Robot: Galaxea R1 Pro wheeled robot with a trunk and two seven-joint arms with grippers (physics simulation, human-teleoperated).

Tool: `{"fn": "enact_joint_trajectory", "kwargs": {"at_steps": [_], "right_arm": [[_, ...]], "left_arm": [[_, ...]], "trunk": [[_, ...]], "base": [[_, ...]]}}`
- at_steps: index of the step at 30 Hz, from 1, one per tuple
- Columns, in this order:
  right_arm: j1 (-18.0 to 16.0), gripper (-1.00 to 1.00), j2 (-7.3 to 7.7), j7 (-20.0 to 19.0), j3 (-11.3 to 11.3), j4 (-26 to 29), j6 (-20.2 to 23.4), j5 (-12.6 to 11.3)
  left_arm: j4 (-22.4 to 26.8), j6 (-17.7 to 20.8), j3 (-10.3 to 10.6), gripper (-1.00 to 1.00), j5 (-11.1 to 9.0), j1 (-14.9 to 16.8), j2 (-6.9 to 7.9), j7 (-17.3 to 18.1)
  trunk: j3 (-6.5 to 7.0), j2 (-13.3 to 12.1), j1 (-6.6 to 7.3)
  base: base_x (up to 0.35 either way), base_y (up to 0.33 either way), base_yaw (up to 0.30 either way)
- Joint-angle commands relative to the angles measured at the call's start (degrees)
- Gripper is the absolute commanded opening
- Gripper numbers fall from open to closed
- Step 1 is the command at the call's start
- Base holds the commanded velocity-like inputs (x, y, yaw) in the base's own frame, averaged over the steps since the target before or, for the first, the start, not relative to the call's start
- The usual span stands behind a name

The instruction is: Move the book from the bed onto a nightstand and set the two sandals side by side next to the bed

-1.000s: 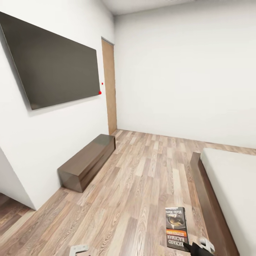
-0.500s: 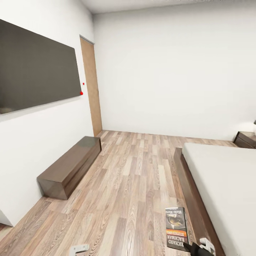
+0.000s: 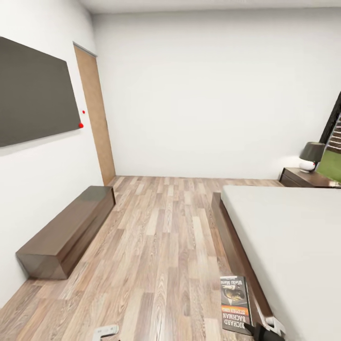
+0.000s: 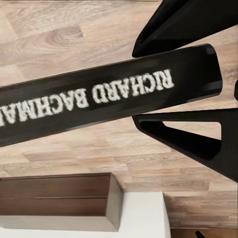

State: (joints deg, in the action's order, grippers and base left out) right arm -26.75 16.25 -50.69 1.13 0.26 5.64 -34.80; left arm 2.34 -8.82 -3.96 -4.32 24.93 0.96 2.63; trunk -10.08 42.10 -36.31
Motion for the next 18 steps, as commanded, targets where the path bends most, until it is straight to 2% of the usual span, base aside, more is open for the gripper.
{"fn": "enact_joint_trajectory", "kwargs": {"at_steps": [1, 9, 18], "right_arm": [[-0.1, -1.00, 0.02, -0.2, -0.1, 0.0, 0.6, -0.6], [-0.1, -1.00, 0.01, -0.2, -0.2, 0.0, 0.6, -0.6], [-0.1, -1.00, 0.01, -0.2, -0.1, 0.0, 0.6, -0.6]], "left_arm": [[-0.1, -0.1, -0.3, 1.00, -0.4, 0.0, 0.01, 0.3], [-0.1, -0.1, -0.3, 1.00, -0.4, 0.0, 0.01, 0.3], [-0.1, -0.1, -0.3, 1.00, -0.4, 0.0, 0.01, 0.3]], "trunk": [[-0.09, 0.1, -0.01], [-0.09, 0.1, -0.01], [-0.09, 0.1, -0.01]], "base": [[0.000, 0.000, -0.300], [0.000, 0.000, -0.229], [0.000, 0.000, -0.019]]}}
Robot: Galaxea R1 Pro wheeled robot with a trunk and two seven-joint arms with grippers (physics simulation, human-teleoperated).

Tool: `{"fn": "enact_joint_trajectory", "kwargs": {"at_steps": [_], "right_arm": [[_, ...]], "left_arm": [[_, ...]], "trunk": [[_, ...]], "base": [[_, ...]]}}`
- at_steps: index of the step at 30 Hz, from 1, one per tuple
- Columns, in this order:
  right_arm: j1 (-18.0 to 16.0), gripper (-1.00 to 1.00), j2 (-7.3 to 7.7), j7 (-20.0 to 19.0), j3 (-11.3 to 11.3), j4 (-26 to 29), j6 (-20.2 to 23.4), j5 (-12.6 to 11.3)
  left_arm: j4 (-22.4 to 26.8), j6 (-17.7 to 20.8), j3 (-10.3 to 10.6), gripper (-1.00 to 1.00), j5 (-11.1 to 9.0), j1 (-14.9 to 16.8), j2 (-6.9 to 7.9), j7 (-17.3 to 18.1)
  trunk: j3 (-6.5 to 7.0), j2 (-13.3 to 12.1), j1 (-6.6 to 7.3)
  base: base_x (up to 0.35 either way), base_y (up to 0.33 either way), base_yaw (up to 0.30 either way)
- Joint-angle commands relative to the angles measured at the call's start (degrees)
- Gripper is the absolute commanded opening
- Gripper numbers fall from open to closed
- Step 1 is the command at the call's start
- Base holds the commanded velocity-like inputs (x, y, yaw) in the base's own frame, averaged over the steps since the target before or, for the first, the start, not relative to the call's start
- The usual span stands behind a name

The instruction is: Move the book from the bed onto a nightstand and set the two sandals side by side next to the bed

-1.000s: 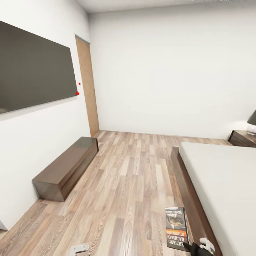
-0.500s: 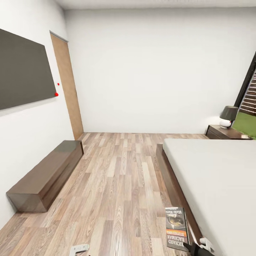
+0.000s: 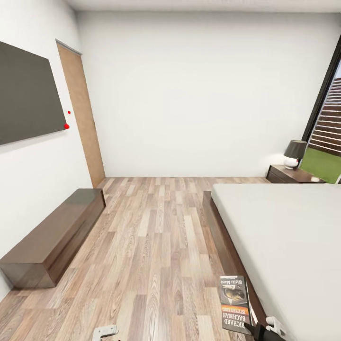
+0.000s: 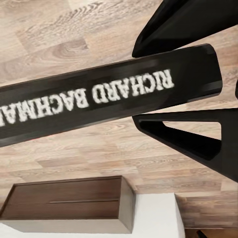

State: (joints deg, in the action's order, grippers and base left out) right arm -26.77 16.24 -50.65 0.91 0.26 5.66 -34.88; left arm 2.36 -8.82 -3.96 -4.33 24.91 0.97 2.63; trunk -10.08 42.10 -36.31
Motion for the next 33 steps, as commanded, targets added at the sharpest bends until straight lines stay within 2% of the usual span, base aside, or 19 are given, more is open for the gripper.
{"fn": "enact_joint_trajectory", "kwargs": {"at_steps": [1, 8, 23, 33], "right_arm": [[0.0, -1.00, 0.02, -0.2, 0.1, 0.0, 0.6, -0.5], [-0.1, -1.00, 0.02, -0.2, 0.1, 0.0, 0.6, -0.5], [0.0, -1.00, 0.02, -0.3, 0.1, 0.0, 0.6, -0.5], [0.0, -1.00, 0.02, -0.2, 0.1, 0.0, 0.6, -0.5]], "left_arm": [[-0.1, -0.1, -0.3, 1.00, -0.4, 0.1, 0.00, 0.3], [-0.1, -0.1, -0.3, 1.00, -0.4, 0.1, 0.00, 0.3], [-0.1, -0.1, -0.3, 1.00, -0.4, 0.1, 0.00, 0.3], [-0.1, -0.1, -0.4, 1.00, -0.4, 0.1, 0.09, 0.3]], "trunk": [[-0.09, 0.1, -0.01], [0.00, 0.1, -0.01], [1.25, 0.1, -0.01], [1.34, 0.1, -0.01]], "base": [[0.000, 0.000, -0.001], [0.000, 0.000, 0.000], [0.004, 0.000, 0.000], [0.273, 0.000, 0.000]]}}
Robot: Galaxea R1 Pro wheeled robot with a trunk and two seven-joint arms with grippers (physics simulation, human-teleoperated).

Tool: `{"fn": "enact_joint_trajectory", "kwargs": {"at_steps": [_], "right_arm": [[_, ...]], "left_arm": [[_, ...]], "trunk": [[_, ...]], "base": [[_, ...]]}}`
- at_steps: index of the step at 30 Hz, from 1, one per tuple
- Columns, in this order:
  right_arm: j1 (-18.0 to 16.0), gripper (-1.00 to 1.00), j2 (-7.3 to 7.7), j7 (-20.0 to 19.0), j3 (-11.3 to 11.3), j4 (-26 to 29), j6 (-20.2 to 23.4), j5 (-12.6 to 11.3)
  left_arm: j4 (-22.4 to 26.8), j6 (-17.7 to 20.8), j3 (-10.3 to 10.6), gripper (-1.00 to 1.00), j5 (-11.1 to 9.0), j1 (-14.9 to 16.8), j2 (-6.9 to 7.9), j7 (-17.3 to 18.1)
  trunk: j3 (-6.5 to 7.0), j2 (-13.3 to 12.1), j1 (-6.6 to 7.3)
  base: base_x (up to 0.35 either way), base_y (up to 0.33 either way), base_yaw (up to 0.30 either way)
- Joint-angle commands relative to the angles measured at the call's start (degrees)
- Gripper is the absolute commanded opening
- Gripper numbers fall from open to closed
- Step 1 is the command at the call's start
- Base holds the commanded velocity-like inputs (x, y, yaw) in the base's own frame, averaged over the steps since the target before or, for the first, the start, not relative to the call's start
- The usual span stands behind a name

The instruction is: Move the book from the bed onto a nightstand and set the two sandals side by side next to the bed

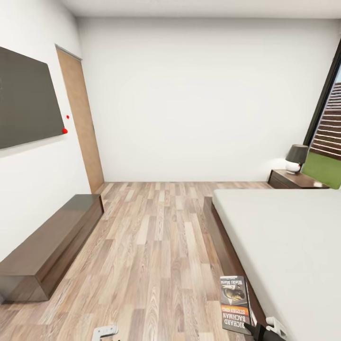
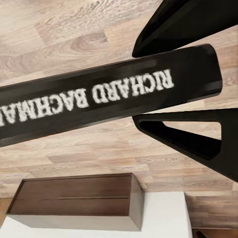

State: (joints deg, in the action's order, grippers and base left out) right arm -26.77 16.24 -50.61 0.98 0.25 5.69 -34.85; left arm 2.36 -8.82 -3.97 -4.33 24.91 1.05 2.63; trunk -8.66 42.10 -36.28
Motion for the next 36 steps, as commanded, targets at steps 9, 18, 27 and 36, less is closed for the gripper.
{"fn": "enact_joint_trajectory", "kwargs": {"at_steps": [9, 18, 27, 36], "right_arm": [[0.0, -1.00, 0.02, -0.2, 0.1, 0.0, 0.6, -0.6], [0.0, -1.00, 0.02, -0.2, 0.0, 0.0, 0.6, -0.6], [0.0, -1.00, 0.02, -0.2, 0.0, 0.0, 0.6, -0.6], [0.0, -1.00, 0.02, -0.2, 0.1, 0.0, 0.6, -0.6]], "left_arm": [[-0.1, -0.1, -0.4, 1.00, -0.4, 0.1, 0.00, 0.3], [-0.1, -0.1, -0.4, 1.00, -0.4, 0.1, 0.00, 0.3], [-0.1, -0.1, -0.4, 1.00, -0.4, 0.1, 0.00, 0.2], [-0.1, -0.1, -0.4, 1.00, -0.4, 0.1, 0.00, 0.2]], "trunk": [[-0.09, 0.1, -0.05], [-0.09, 0.1, -0.05], [-0.09, 0.1, -0.05], [-0.09, 0.1, -0.05]], "base": [[0.331, 0.000, 0.000], [0.332, 0.000, 0.000], [0.332, 0.000, 0.000], [0.332, 0.000, 0.000]]}}
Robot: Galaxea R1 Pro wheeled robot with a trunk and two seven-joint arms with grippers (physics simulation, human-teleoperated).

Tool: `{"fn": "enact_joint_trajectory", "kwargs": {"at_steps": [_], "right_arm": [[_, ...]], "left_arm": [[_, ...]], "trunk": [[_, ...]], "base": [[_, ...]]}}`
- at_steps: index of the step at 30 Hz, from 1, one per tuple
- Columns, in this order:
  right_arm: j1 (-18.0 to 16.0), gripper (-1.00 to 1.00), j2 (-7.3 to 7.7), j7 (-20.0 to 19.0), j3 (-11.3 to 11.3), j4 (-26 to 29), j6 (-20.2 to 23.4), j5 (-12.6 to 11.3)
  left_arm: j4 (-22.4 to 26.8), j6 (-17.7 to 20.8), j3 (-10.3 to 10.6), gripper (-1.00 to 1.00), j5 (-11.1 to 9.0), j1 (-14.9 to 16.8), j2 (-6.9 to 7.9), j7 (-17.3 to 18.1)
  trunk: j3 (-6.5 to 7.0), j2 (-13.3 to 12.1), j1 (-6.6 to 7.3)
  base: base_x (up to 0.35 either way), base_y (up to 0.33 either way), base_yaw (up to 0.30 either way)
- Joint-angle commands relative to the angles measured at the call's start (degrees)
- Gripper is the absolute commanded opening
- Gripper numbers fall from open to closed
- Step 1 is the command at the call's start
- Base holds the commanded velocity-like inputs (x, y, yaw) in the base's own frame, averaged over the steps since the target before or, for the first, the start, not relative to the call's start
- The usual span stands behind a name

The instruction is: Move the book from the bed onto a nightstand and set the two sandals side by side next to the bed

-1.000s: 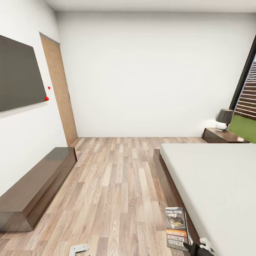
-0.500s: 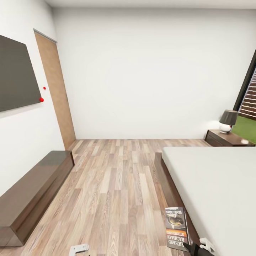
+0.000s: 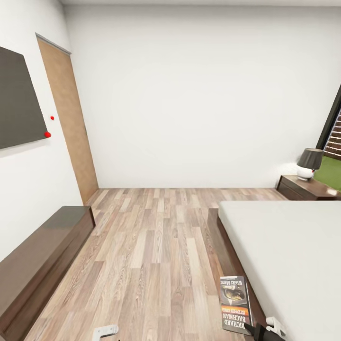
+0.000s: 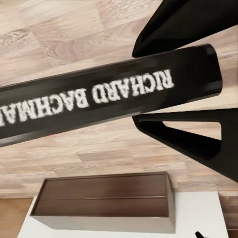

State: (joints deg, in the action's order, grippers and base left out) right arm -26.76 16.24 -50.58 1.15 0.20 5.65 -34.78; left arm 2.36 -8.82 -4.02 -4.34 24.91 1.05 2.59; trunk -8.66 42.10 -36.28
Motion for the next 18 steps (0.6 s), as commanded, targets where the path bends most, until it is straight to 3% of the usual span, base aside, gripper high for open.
{"fn": "enact_joint_trajectory", "kwargs": {"at_steps": [1, 18], "right_arm": [[0.0, -1.00, 0.01, -0.2, -0.1, 0.0, 0.6, -0.6], [-0.1, -1.00, 0.01, -0.1, -0.2, 0.0, 0.6, -0.6]], "left_arm": [[-0.1, -0.1, -0.4, 1.00, -0.4, 0.1, 0.00, 0.2], [-0.1, -0.1, -0.3, 1.00, -0.4, 0.1, 0.00, 0.3]], "trunk": [[-0.09, 0.1, -0.05], [-0.09, 0.1, -0.05]], "base": [[0.332, 0.000, 0.000], [0.332, 0.000, 0.000]]}}
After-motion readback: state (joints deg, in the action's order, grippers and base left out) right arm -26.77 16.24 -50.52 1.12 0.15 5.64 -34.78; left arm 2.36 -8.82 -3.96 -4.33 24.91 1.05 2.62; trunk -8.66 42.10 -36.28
